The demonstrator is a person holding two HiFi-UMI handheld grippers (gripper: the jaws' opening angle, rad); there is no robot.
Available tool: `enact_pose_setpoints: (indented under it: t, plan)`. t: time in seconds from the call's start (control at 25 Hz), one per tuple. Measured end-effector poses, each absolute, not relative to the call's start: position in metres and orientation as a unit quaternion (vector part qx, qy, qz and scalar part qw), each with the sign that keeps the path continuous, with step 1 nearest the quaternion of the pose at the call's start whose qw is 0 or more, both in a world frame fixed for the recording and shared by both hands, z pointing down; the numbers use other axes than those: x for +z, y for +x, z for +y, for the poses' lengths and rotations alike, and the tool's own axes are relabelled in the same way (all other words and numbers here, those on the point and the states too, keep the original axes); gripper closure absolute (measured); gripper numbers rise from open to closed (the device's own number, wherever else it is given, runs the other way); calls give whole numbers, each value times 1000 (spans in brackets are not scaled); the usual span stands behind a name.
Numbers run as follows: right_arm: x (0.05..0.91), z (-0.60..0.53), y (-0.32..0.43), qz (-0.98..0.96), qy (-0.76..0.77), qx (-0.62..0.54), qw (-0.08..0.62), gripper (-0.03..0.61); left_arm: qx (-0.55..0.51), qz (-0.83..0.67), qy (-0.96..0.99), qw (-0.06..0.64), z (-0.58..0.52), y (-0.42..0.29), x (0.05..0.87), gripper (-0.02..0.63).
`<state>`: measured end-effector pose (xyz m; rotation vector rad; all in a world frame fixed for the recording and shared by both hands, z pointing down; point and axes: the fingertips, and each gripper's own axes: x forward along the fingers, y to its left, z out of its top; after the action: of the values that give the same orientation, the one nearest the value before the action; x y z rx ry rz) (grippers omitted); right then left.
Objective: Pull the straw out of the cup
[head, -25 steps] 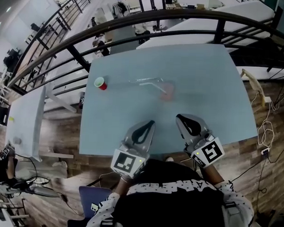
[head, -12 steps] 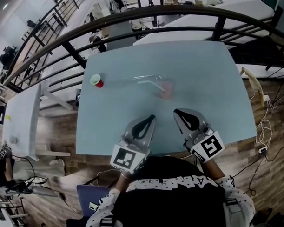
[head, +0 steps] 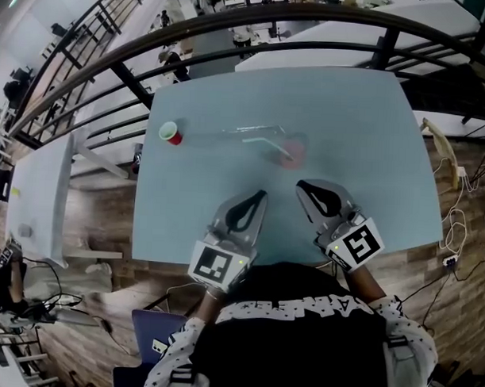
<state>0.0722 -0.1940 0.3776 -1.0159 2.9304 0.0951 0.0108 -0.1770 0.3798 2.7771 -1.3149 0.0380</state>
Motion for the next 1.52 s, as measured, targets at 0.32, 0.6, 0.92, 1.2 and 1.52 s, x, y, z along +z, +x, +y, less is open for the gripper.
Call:
enact_pose_setpoints:
  t: [0.32,0.6,0.92,1.2,1.52]
  plan:
    - [386,-214,60,947,-320,29,5,575,18,-430,902,41,-197,1,388,624]
    - [397,-245,46,945,-326,19,-19,522,25,-416,908,27,-227,-12,396,624]
    - [414,-283,43,941,-336,15,-43,520,23,-424,903,67,-260,-16,405,624]
    - [427,-305,23,945,-321,11,-67,500,23,-426,901,79,-279,-26,415,624]
    - [443,-324,7,947,-308,11,-88,500,23,-437,894,96,-292,-38,429,624]
